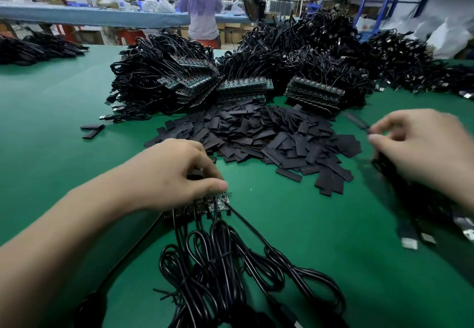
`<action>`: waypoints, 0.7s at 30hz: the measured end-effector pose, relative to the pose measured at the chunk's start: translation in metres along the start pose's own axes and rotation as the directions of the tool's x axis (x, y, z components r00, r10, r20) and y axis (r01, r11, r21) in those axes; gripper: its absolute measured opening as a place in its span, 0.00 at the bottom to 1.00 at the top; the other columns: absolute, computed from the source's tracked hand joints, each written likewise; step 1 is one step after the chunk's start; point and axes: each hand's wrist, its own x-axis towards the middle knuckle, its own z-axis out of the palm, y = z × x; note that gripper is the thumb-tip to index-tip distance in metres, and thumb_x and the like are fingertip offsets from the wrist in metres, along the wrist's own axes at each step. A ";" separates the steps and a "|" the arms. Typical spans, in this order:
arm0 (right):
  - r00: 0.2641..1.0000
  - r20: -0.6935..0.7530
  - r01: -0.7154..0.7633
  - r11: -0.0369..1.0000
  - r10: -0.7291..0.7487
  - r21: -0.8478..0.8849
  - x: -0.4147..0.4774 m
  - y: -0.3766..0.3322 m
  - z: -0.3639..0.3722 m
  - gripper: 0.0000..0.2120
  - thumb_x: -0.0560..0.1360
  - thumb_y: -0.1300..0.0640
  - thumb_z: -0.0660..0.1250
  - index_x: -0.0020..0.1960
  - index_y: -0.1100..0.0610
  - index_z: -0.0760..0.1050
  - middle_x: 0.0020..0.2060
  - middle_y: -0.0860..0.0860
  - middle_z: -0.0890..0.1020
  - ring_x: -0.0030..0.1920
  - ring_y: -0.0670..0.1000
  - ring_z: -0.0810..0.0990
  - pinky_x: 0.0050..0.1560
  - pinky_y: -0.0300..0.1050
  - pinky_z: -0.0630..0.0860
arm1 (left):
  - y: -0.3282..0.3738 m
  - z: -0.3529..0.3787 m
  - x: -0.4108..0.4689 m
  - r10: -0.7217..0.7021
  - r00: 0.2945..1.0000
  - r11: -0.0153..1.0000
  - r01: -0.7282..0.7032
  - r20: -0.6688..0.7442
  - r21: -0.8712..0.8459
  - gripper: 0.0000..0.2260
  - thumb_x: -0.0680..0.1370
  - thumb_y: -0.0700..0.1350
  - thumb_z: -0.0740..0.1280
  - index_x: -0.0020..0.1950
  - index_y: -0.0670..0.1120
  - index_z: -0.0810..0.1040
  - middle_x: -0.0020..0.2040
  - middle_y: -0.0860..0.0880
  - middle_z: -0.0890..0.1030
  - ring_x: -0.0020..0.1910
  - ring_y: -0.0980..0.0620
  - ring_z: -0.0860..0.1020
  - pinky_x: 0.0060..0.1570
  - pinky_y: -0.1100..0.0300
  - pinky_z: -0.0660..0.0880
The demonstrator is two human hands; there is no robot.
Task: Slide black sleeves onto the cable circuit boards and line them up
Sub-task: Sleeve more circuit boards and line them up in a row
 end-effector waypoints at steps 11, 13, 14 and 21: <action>0.951 0.217 0.214 0.976 -0.219 0.048 -0.028 -0.062 -0.001 0.19 0.69 0.27 0.56 0.45 0.36 0.79 0.36 0.33 0.82 0.37 0.34 0.79 0.35 0.37 0.72 | -0.006 -0.001 0.002 0.028 0.988 0.872 0.052 0.155 -0.487 0.07 0.73 0.45 0.77 0.49 0.48 0.83 0.43 0.51 0.85 0.43 0.54 0.83 0.49 0.61 0.79; 0.877 0.342 0.254 0.930 -0.338 0.267 -0.048 -0.097 0.020 0.21 0.73 0.29 0.57 0.43 0.42 0.81 0.38 0.35 0.83 0.37 0.37 0.80 0.36 0.41 0.75 | -0.004 0.002 0.003 0.041 0.992 0.785 0.042 0.119 -0.619 0.09 0.71 0.44 0.77 0.49 0.46 0.83 0.40 0.51 0.83 0.40 0.54 0.81 0.46 0.64 0.79; 0.848 0.369 0.264 0.907 -0.380 0.327 -0.054 -0.107 0.030 0.22 0.74 0.31 0.57 0.43 0.45 0.81 0.37 0.39 0.84 0.36 0.39 0.80 0.38 0.43 0.77 | -0.003 0.003 0.003 0.052 0.995 0.742 0.020 0.087 -0.670 0.09 0.70 0.44 0.77 0.48 0.46 0.83 0.39 0.51 0.83 0.40 0.55 0.80 0.45 0.65 0.78; 0.838 0.252 0.279 0.776 -0.485 0.565 -0.054 -0.117 0.061 0.20 0.83 0.47 0.62 0.33 0.51 0.70 0.26 0.42 0.73 0.28 0.42 0.69 0.32 0.37 0.65 | 0.001 0.011 0.005 0.038 0.999 0.644 -0.028 -0.005 -0.765 0.10 0.71 0.48 0.74 0.48 0.44 0.85 0.40 0.49 0.84 0.39 0.56 0.79 0.43 0.67 0.75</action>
